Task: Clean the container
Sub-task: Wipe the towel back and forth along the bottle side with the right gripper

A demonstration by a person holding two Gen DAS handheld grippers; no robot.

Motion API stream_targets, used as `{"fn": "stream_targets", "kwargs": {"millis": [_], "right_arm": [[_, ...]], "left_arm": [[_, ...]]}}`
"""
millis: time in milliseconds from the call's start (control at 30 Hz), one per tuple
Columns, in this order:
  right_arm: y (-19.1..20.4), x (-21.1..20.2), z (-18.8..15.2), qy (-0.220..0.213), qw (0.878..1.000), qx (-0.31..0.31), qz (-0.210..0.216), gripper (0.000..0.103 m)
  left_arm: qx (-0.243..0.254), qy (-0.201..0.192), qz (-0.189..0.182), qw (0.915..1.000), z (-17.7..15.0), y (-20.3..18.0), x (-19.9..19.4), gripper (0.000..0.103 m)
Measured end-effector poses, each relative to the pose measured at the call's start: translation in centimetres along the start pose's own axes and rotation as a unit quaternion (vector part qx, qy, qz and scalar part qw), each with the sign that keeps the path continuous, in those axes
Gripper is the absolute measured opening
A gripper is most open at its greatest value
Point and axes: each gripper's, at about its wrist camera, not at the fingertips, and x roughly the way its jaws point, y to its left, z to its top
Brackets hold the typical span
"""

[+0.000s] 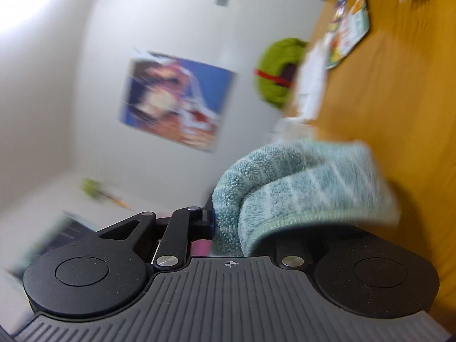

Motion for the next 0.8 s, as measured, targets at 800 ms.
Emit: {"fn": "stream_targets", "kwargs": {"millis": [800], "right_arm": [[-1.2, 0.8, -0.5, 0.041, 0.998, 0.008, -0.041, 0.026]], "left_arm": [[0.004, 0.0, 0.001, 1.0, 0.0, 0.0, -0.3, 0.073]]}}
